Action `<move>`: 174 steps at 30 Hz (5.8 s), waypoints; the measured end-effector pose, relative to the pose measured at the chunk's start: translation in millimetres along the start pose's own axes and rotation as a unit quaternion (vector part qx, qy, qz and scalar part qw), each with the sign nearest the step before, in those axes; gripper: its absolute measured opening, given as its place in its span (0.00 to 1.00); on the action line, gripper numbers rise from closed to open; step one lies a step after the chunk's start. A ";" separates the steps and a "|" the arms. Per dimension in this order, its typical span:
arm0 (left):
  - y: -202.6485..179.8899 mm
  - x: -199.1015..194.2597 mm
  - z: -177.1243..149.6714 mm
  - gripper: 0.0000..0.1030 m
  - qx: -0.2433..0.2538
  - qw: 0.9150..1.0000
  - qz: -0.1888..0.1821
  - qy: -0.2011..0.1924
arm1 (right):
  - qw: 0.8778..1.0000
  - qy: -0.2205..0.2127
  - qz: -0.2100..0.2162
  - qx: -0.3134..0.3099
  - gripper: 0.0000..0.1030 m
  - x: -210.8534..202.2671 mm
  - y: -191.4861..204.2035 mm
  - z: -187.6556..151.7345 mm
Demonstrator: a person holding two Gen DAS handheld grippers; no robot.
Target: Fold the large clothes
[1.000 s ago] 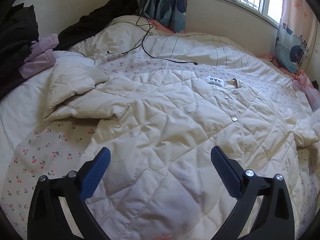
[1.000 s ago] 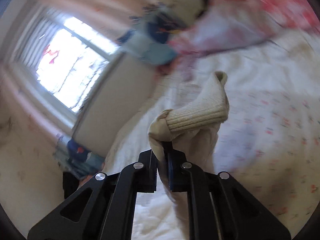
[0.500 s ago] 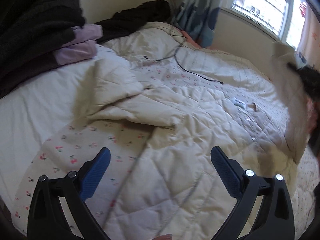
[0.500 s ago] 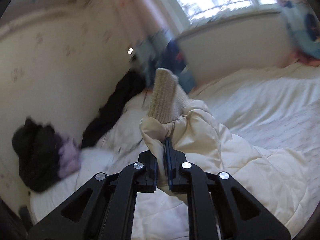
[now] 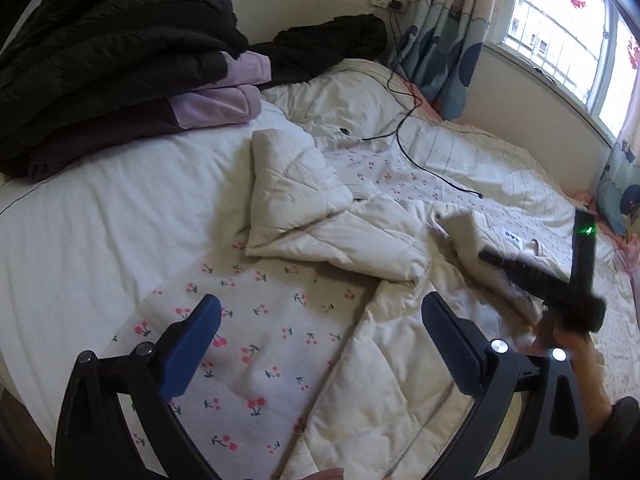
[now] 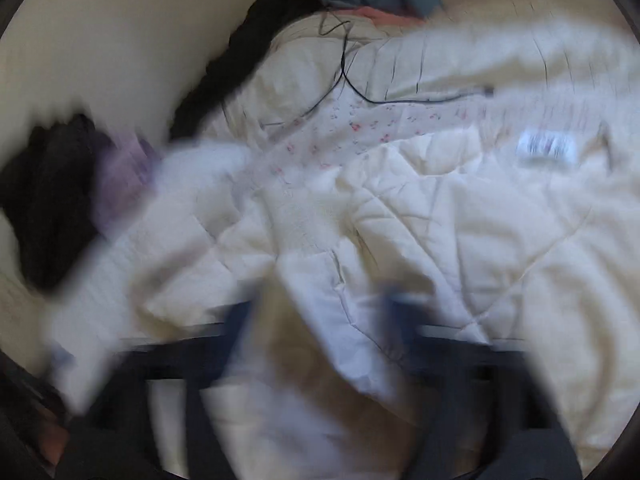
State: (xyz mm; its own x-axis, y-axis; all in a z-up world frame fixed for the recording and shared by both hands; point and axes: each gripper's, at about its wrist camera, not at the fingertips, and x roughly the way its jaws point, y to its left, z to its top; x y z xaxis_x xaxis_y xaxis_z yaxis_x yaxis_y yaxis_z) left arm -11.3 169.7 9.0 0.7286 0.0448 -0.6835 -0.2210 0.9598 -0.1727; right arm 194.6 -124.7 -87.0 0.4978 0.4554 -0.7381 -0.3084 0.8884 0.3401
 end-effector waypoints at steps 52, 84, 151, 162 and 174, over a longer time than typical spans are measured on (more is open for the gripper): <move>-157.1 47.6 190.0 0.14 0.177 0.961 -0.212 0.008 | 0.971 -0.030 0.106 0.211 0.86 -142.8 -38.7 -106.2; -297.9 62.8 -29.9 0.76 0.395 0.846 -0.331 0.139 | 0.816 -0.212 0.210 0.496 0.22 -161.9 -255.8 -145.7; 38.3 -132.8 -55.4 0.11 0.003 0.883 -0.412 0.225 | 0.926 -0.175 0.197 0.272 0.09 -450.0 -154.2 -303.6; 114.2 -65.2 -158.5 0.61 -0.046 0.861 -0.356 0.360 | 0.912 0.016 0.201 0.358 0.69 -374.0 -209.1 -436.5; 58.6 -85.1 -157.6 0.16 -0.042 0.873 -0.366 0.321 | 0.927 -0.082 0.214 0.298 0.11 -387.6 -155.5 -409.3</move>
State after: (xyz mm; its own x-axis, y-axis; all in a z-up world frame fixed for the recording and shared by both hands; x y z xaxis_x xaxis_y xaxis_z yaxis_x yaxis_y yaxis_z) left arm -188.4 178.5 -54.7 0.1880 -0.7618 -0.6200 0.0848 0.6414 -0.7625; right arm -282.3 -463.3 -92.3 0.5652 0.7323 -0.3797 -0.0276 0.4769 0.8785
